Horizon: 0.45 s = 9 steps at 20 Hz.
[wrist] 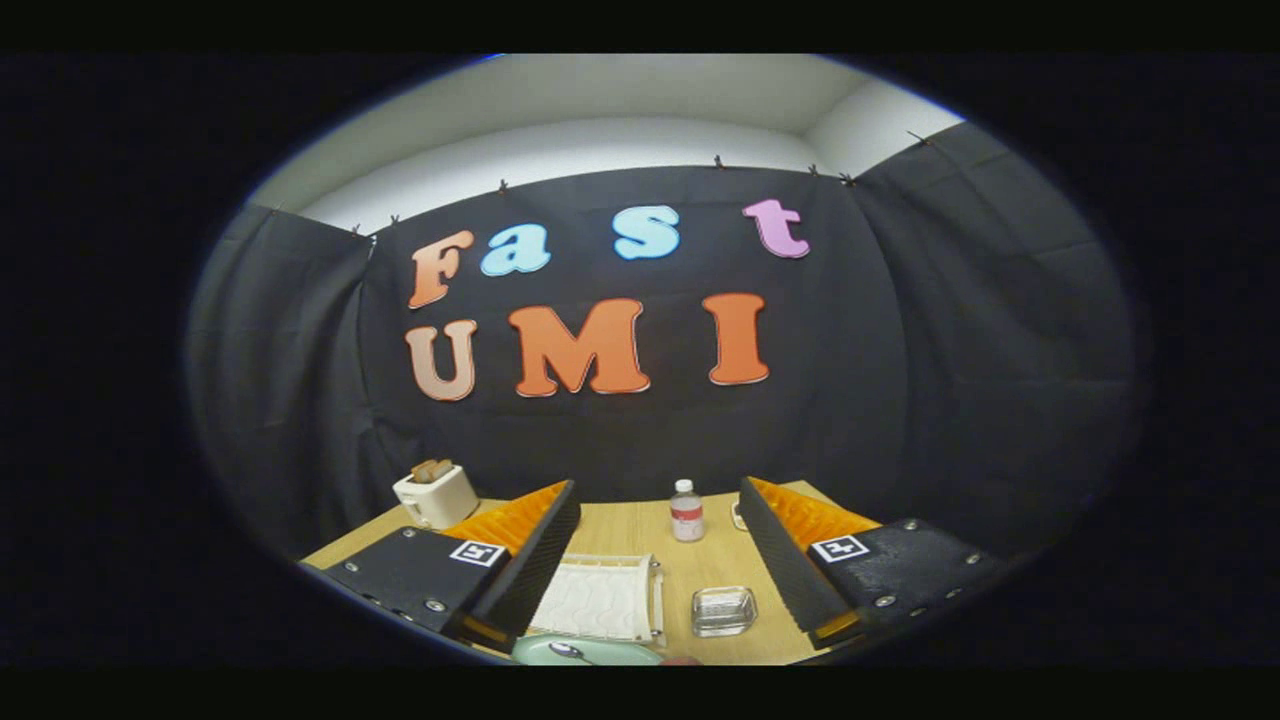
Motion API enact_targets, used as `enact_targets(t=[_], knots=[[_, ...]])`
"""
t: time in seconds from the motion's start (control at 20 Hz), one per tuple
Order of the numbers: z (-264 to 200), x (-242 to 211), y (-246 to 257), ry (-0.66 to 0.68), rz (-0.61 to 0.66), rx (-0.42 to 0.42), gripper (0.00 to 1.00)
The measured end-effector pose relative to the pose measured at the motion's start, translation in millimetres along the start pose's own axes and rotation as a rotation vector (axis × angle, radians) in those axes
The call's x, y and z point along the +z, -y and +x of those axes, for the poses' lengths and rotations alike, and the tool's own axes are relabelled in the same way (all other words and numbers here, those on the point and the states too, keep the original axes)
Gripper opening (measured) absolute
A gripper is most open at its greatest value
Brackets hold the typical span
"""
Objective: Take the plate from the dish rack, then take the spoon from the basket and place it into the plate.
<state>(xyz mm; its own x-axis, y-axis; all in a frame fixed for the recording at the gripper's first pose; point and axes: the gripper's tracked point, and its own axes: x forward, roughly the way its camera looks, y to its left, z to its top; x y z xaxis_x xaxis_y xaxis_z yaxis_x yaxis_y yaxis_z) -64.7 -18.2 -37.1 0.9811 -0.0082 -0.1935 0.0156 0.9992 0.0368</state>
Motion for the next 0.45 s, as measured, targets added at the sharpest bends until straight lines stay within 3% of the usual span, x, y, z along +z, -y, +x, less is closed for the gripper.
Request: enact_targets(t=[0.45], knots=[[-3,36,2,0.084,-0.015,-0.035,0.97]])
